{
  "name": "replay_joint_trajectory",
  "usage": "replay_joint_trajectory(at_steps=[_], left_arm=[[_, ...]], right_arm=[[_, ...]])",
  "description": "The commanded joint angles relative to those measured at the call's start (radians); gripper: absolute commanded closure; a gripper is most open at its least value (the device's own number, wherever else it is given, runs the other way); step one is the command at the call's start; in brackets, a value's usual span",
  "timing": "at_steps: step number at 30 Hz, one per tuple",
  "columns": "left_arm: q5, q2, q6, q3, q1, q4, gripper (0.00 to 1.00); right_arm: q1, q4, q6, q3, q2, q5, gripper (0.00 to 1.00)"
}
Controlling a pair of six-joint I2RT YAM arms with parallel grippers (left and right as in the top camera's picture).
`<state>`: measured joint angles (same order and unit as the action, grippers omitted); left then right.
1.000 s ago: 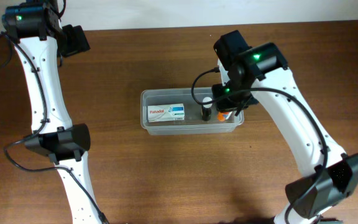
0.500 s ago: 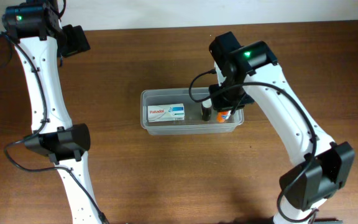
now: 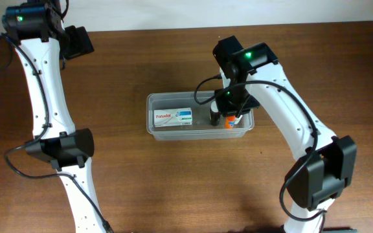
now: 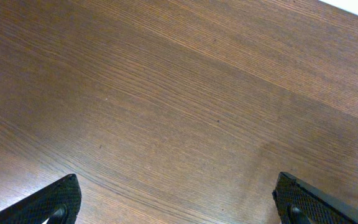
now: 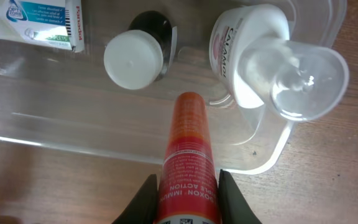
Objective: Pack container
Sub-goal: 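Lower the orange tube into the container beside the bottles and release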
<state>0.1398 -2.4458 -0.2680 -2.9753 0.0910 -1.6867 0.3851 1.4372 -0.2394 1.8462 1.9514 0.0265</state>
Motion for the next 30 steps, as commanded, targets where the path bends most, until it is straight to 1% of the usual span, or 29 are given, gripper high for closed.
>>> replay_joint_trajectory(at_steps=[1,15,24,26,27,30], left_arm=[[0.011,0.013,0.016,-0.007,-0.003,-0.001,0.01],[0.011,0.013,0.016,-0.007,-0.003,-0.001,0.01],[0.011,0.013,0.016,-0.007,-0.003,-0.001,0.01],[0.011,0.013,0.016,-0.007,-0.003,-0.001,0.01],[0.011,0.013,0.016,-0.007,-0.003,-0.001,0.01],[0.011,0.013,0.016,-0.007,-0.003,-0.001,0.00]], right_arm=[[0.009,-0.011,-0.013,-0.019,0.014,-0.012,0.84],[0.008,-0.097,-0.013,-0.131,0.021,-0.013,0.84],[0.007,-0.113,-0.013,-0.148,0.021,-0.012,0.83],[0.007,-0.114,-0.013,-0.148,0.021,-0.012,0.73],[0.007,-0.115,-0.013,-0.148,0.021,-0.012,0.71],[0.007,-0.114,-0.013,-0.148,0.021,-0.012,0.71]])
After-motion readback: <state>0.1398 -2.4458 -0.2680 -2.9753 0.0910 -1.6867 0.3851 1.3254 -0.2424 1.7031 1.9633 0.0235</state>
